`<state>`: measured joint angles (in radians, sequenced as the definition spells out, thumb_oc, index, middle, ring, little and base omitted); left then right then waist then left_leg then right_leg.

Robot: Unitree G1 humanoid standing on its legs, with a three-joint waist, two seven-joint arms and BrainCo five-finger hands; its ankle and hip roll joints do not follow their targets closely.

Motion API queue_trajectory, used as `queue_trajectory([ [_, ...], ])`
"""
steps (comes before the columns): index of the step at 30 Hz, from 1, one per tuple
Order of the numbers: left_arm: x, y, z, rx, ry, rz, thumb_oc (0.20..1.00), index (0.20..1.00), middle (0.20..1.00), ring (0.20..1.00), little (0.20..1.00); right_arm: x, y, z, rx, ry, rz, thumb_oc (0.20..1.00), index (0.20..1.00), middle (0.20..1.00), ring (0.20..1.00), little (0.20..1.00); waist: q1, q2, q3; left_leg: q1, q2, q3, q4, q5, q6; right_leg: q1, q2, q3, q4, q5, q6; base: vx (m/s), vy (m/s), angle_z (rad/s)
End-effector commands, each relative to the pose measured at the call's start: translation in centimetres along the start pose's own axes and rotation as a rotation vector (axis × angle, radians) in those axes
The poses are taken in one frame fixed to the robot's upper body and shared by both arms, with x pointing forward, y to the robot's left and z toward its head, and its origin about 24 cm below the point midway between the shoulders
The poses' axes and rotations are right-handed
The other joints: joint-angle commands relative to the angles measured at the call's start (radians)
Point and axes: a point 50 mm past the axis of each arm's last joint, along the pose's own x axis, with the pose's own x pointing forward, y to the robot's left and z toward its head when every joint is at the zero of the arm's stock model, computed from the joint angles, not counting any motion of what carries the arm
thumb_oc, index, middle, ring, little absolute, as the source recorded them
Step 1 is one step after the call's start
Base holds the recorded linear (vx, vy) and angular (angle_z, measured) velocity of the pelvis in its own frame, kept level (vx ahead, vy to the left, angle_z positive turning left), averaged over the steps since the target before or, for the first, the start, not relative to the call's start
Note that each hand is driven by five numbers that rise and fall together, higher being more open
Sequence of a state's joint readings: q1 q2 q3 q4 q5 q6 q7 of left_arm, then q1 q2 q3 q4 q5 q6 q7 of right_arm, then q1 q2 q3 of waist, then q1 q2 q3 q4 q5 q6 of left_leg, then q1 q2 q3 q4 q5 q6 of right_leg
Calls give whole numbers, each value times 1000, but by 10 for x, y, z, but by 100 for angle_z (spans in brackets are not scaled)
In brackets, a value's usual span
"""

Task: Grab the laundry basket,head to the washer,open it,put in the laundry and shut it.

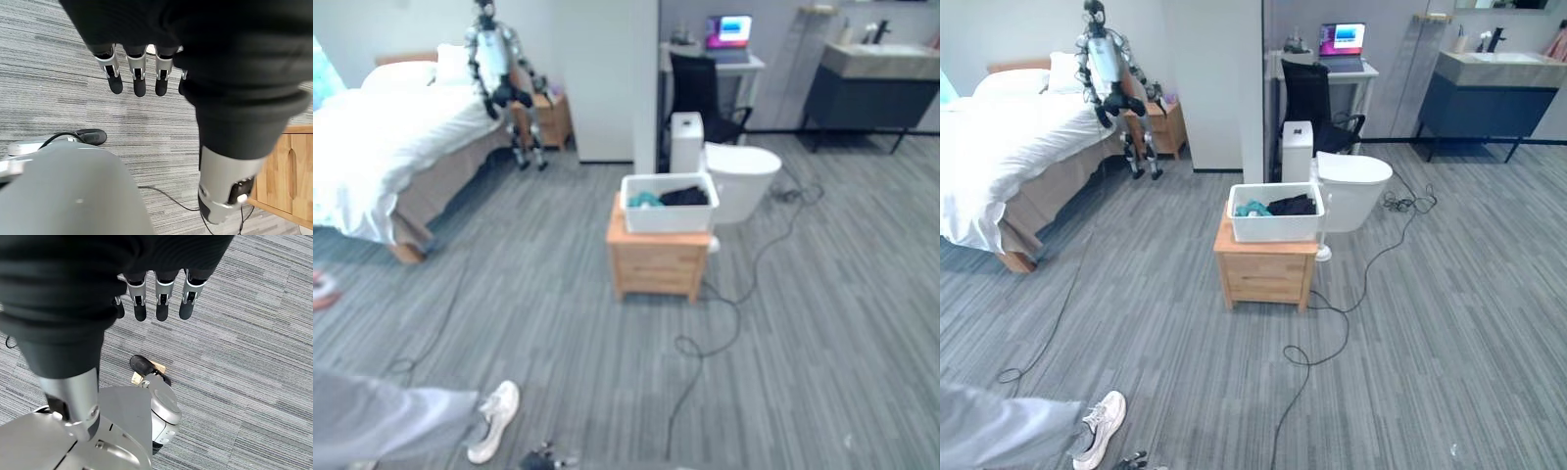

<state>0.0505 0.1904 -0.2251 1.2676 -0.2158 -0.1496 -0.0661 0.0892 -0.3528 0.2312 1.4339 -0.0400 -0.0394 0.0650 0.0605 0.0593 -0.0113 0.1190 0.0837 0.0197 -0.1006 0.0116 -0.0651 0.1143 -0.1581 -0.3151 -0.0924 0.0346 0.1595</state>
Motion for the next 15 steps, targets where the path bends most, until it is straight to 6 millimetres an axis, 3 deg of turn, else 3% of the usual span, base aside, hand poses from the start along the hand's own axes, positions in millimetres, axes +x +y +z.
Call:
queue_trajectory([
  [1, 6, 12, 36, 38, -98, 31, 1000, 1000, 1000, 1000, 1000, 1, 7, 7, -12, 13, 22, 1000, 1000, 1000, 1000, 1000, 14, -56, 35, -38, -57, 3, 13, -52, 15, 29, 27, 10, 5, -54, -41, 0, 0, 0],
  [15, 5, 12, 31, 4, -82, 30, 1000, 1000, 1000, 1000, 1000, 1, 10, 8, -15, 7, 33, 1000, 1000, 1000, 1000, 1000, 14, -61, 33, -34, -58, 5, 13, -55, 15, 30, 28, 10, 5, -54, -40, 0, 0, 0],
])
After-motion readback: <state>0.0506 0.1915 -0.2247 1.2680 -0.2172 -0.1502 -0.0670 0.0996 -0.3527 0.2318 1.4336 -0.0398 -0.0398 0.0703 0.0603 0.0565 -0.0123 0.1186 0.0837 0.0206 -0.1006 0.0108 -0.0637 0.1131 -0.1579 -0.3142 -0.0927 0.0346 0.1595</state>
